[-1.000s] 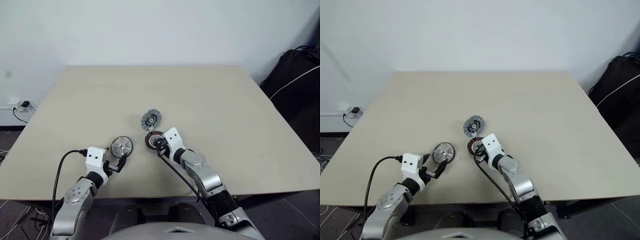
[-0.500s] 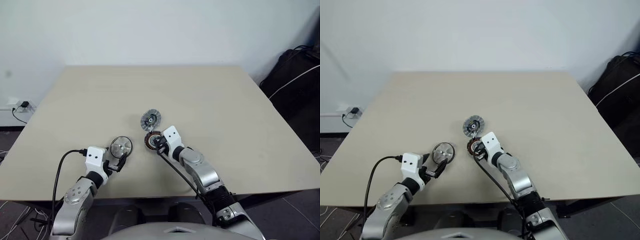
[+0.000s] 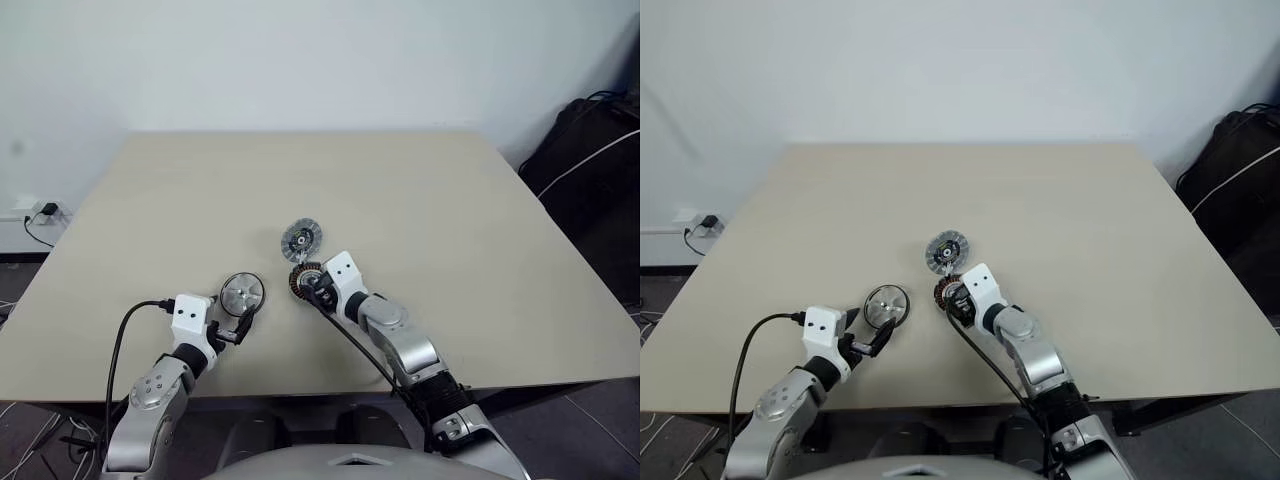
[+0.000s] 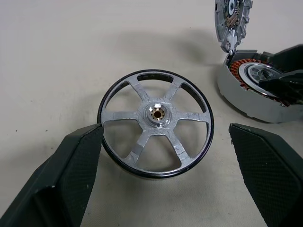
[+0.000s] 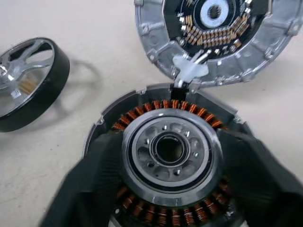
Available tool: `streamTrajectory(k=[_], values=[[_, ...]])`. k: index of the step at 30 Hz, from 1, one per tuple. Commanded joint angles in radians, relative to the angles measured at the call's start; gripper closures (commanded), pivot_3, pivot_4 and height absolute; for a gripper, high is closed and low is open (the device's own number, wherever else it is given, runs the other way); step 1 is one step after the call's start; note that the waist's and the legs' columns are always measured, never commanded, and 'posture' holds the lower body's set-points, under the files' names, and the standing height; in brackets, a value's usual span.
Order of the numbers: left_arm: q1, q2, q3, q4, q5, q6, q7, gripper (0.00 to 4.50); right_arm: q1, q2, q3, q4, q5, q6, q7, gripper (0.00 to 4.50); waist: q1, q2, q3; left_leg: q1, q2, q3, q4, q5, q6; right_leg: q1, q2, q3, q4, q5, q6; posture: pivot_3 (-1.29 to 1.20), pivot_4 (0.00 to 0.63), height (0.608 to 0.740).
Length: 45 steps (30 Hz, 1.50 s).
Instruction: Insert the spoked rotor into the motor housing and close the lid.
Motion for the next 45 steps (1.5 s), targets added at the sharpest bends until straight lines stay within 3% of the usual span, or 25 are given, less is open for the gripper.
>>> streamTrajectory(k=[1,3,6,14,45], values=[[-0.010,-0.014,0.020,-0.057,-0.018,-0.021,0.005,0.00,0.002,0.000,-0.043,-0.116,0.034,0.002,0.002,1.23,0.000,0.000,0.000,0.000,0.000,0.000,0.000,0.000,0.000,0.000,0.000,0.000,0.000,0.000,0.000,0.00,0.000,0.740],[-0.014,-0.018,0.028,-0.058,-0.026,-0.020,0.006,0.00,0.011,0.002,-0.060,-0.158,0.052,0.016,-0.001,1.23,0.000,0.000,0.000,0.000,0.000,0.000,0.000,0.000,0.000,0.000,0.000,0.000,0.000,0.000,0.000,0.00,0.000,0.740],[-0.019,-0.018,0.028,-0.053,-0.019,-0.018,0.003,0.00,0.020,-0.003,-0.066,-0.190,0.059,0.031,-0.002,1.84,0.000,0.000,0.000,0.000,0.000,0.000,0.000,0.000,0.000,0.000,0.000,0.000,0.000,0.000,0.000,0.00,0.000,0.740],[-0.032,-0.024,0.024,-0.042,-0.014,-0.016,0.002,0.00,0.002,0.006,-0.032,-0.132,0.011,0.037,-0.031,4.46,0.000,0.000,0.000,0.000,0.000,0.000,0.000,0.000,0.000,0.000,0.000,0.000,0.000,0.000,0.000,0.00,0.000,0.740],[-0.013,-0.026,0.027,-0.048,-0.013,-0.020,0.005,0.00,-0.082,0.039,0.012,0.068,-0.037,-0.002,-0.020,4.46,-0.003,0.000,0.000,0.000,0.000,0.000,0.000,0.000,-0.001,0.000,0.000,0.000,0.000,0.000,0.000,0.00,0.000,0.740]])
